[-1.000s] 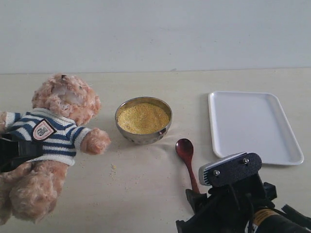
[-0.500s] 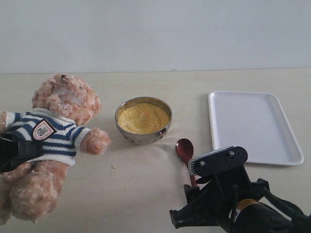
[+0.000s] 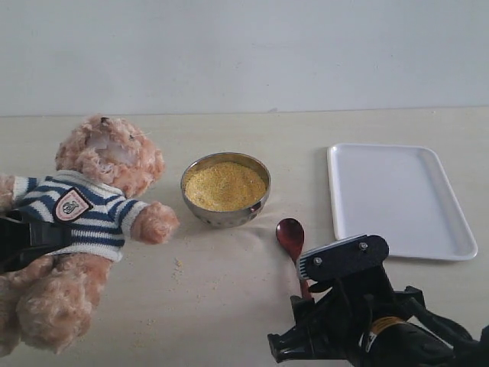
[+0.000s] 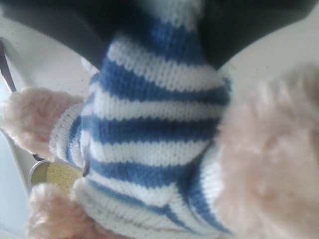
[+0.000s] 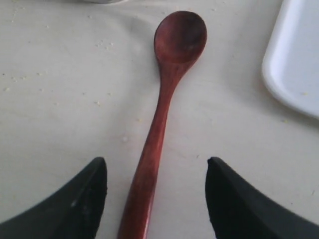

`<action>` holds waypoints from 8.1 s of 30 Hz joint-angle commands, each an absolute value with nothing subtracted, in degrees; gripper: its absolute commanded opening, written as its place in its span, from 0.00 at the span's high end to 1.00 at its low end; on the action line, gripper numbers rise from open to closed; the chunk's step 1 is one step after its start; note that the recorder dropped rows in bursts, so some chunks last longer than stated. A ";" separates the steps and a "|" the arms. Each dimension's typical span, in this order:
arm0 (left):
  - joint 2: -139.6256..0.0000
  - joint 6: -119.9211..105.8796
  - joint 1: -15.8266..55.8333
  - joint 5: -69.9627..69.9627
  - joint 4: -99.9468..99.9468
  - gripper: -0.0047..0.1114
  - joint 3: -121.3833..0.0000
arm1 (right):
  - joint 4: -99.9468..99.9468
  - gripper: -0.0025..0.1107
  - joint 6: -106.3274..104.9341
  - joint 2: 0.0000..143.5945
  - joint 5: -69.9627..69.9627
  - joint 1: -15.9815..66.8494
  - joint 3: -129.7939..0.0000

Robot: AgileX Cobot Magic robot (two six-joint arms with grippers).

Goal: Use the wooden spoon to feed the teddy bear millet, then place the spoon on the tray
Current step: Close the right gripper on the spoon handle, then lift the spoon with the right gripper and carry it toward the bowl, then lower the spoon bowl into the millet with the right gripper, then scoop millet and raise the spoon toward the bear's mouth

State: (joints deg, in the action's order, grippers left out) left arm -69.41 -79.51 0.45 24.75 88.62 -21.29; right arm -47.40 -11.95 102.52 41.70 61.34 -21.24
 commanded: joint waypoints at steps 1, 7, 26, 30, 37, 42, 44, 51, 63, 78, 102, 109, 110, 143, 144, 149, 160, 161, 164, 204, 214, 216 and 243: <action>-68.86 -79.75 0.33 25.94 89.57 0.92 -21.22 | -47.49 0.47 -11.81 104.07 42.73 61.11 -21.33; -68.86 -79.75 0.33 25.97 89.57 0.92 -21.22 | -47.28 0.47 -12.19 104.68 42.59 61.11 -21.33; -68.86 -79.75 0.33 27.58 88.96 0.92 -21.22 | -48.80 0.77 -11.91 106.49 33.33 61.11 -24.11; -68.86 -79.75 0.33 27.58 88.96 0.92 -21.22 | -53.99 0.84 -12.51 106.49 33.69 61.11 -24.11; -68.86 -79.75 0.33 28.01 88.88 0.92 -21.22 | -57.85 0.98 -14.03 104.40 36.73 61.11 -24.11; -68.86 -79.75 0.33 28.01 88.88 0.92 -21.22 | -59.65 0.98 -19.93 99.24 35.38 61.11 -24.00; -68.86 -79.75 0.33 28.01 88.88 0.92 -21.22 | -60.68 0.98 -23.19 96.66 34.45 61.11 -24.00; -68.86 -79.75 0.33 28.01 88.88 0.92 -21.22 | -72.40 0.98 -43.47 86.65 30.73 61.11 -24.00; -68.86 -79.75 0.33 28.01 88.88 0.92 -21.22 | -96.23 0.98 -87.71 61.08 8.84 45.42 -24.11; -68.86 -79.75 0.33 28.41 88.88 0.92 -21.22 | -87.45 0.98 -110.92 56.09 -14.29 16.51 -35.95; -68.86 -79.97 0.33 28.55 88.88 0.92 -21.22 | -60.84 0.98 -88.09 80.14 -46.95 16.51 -52.78; -68.86 -81.51 0.33 21.90 88.88 0.92 -21.22 | -73.03 0.98 -86.44 80.68 -57.26 16.51 -52.78; -68.86 -81.51 0.33 21.36 88.88 0.92 -21.22 | -75.23 0.98 -85.97 80.80 -57.82 16.51 -52.78; -68.86 -82.10 0.33 20.94 88.70 0.92 -21.22 | 16.08 0.98 -35.81 100.03 -54.63 39.40 -85.27; -68.86 -82.10 0.33 20.94 88.60 0.92 -21.22 | 16.71 0.98 -35.41 100.60 -55.08 39.57 -85.27; -68.86 -82.10 0.33 20.94 88.49 0.92 -21.22 | 16.99 0.98 -34.77 104.12 -56.62 39.90 -85.27; -68.86 -82.10 0.33 20.94 88.49 0.92 -21.22 | 18.78 0.98 -31.58 105.23 -52.15 39.94 -85.27; -68.86 -82.10 0.33 20.94 88.49 0.92 -21.22 | 19.06 0.98 -31.58 105.35 -51.71 39.94 -85.27; -68.86 -82.10 0.33 21.05 88.52 0.92 -21.22 | 19.82 0.98 -31.58 105.87 -49.66 39.94 -85.27; -68.86 -82.10 0.33 21.35 88.52 0.92 -21.22 | 21.45 0.98 -27.49 111.94 -45.62 41.73 -85.27; -69.81 -82.10 0.33 21.32 88.52 0.92 -21.22 | 19.80 0.98 -25.66 111.84 -47.21 43.02 -85.27; -70.07 -82.10 0.33 21.32 88.52 0.92 -21.22 | 19.80 0.98 -24.91 111.52 -47.84 43.02 -85.27; -70.09 -84.50 0.33 28.07 89.14 0.92 -21.22 | 1.08 0.98 -32.67 105.22 -55.52 33.79 -85.27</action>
State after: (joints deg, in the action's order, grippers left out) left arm -70.04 -82.36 0.45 23.62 88.23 -21.20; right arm 4.51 -30.33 106.60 -54.41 35.91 -85.05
